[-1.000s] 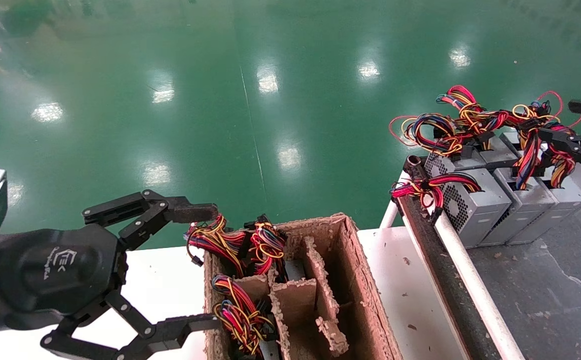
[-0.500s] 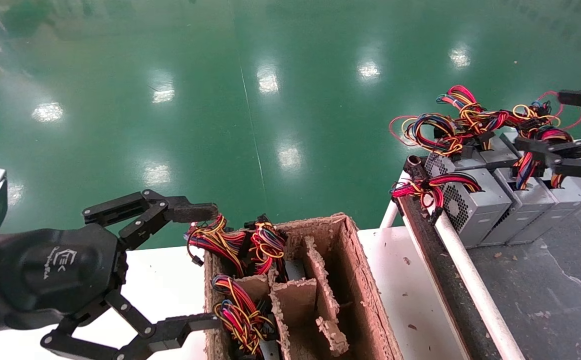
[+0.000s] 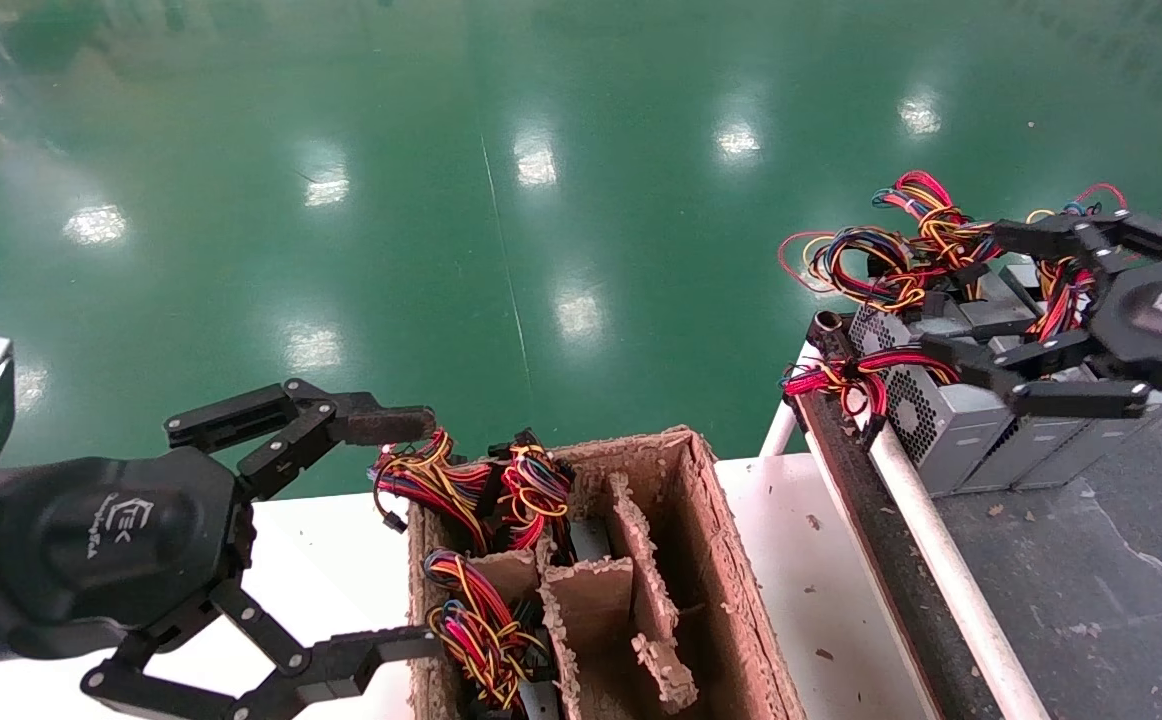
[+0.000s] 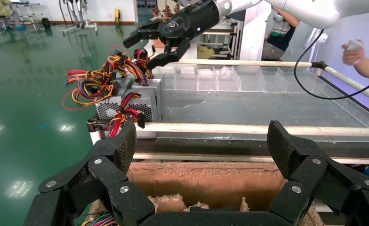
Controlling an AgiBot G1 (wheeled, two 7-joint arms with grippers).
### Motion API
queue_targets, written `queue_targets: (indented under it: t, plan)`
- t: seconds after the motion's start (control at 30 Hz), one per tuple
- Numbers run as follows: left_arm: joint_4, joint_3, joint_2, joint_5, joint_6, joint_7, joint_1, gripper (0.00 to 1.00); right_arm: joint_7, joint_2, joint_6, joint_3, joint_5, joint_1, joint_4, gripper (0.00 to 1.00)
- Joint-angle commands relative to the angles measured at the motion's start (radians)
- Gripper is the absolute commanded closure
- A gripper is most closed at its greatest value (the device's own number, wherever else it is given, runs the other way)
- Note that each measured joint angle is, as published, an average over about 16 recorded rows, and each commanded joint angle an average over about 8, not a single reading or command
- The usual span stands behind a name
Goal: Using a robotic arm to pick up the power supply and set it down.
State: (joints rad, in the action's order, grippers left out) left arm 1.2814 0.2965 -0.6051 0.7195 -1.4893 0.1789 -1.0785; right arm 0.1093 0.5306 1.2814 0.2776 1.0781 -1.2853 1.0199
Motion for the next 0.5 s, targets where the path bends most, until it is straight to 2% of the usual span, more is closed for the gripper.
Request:
queue_targets:
  t: [0.03,0.5]
  plan:
    - [0.000,0.000,0.000,0.000,0.000,0.000,0.000,0.00,0.004,0.004,0.011,0.000,-0.018,0.011,0.014,0.00]
    - [0.000,0.001,0.000,-0.001,0.000,0.000,0.000,0.00,0.033,0.033,0.089,0.001,-0.144,0.088,0.110,0.00]
